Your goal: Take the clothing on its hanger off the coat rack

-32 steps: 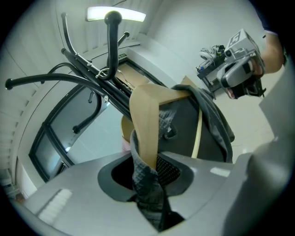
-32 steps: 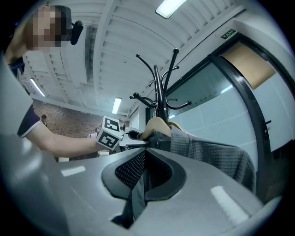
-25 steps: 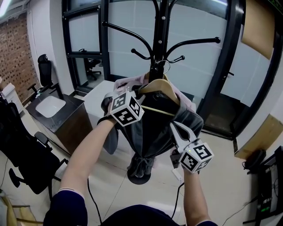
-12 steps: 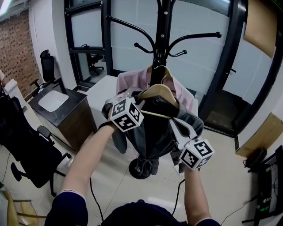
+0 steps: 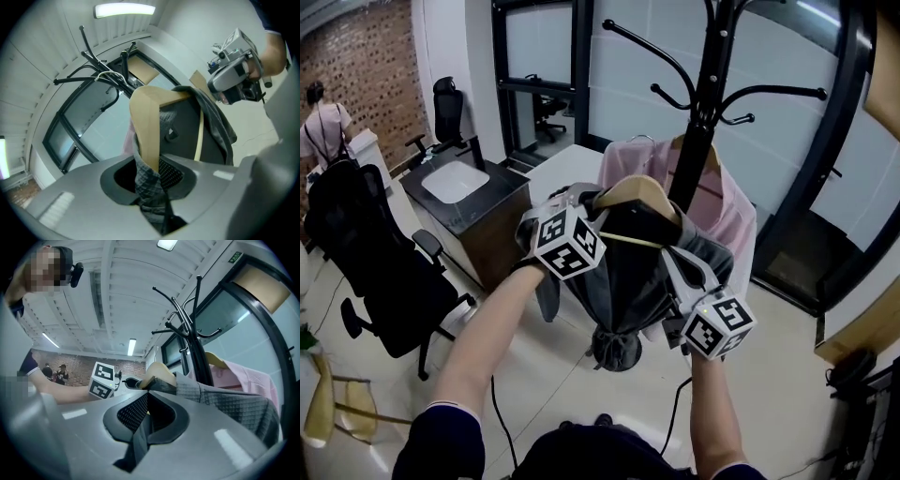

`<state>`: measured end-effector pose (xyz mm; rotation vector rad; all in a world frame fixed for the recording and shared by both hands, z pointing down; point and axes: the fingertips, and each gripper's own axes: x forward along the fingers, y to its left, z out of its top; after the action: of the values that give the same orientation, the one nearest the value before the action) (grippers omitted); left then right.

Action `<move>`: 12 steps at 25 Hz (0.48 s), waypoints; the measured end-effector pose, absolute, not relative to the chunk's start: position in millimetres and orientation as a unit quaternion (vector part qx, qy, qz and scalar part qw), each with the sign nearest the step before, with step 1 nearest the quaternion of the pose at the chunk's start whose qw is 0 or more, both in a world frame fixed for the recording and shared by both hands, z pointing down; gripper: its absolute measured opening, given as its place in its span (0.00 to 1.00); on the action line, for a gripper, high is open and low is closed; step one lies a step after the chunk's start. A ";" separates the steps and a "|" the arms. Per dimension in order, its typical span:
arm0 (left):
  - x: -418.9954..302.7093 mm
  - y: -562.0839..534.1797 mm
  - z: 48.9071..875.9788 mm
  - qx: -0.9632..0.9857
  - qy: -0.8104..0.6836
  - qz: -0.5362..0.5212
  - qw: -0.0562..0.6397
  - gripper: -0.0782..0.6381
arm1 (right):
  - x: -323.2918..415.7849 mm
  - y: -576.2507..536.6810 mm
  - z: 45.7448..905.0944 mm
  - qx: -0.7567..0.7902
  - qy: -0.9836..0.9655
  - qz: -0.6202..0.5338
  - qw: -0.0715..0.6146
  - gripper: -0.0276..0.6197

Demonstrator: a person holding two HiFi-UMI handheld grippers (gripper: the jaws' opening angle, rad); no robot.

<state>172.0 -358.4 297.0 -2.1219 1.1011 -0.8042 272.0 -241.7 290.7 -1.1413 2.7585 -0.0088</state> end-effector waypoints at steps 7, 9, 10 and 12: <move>71.7 -329.6 290.0 -0.759 0.483 -0.336 0.280 0.23 | 190.4 -235.4 286.4 -0.300 0.950 -0.016 0.088 0.05; 33.7 -312.9 287.1 -0.740 0.510 -0.348 0.268 0.23 | 161.5 -226.5 284.0 -0.268 0.959 -0.019 0.089 0.05; 15.4 -304.1 285.3 -0.729 0.524 -0.354 0.263 0.23 | 148.1 -222.7 283.2 -0.251 0.963 -0.021 0.090 0.05; -9.9 -290.6 281.8 -0.712 0.544 -0.364 0.255 0.23 | 129.8 -218.2 281.5 -0.223 0.970 -0.023 0.094 0.05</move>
<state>-9.9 -290.6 281.8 -1.9329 1.4778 -0.9897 129.8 -218.2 281.5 -0.6624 2.8774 -0.0685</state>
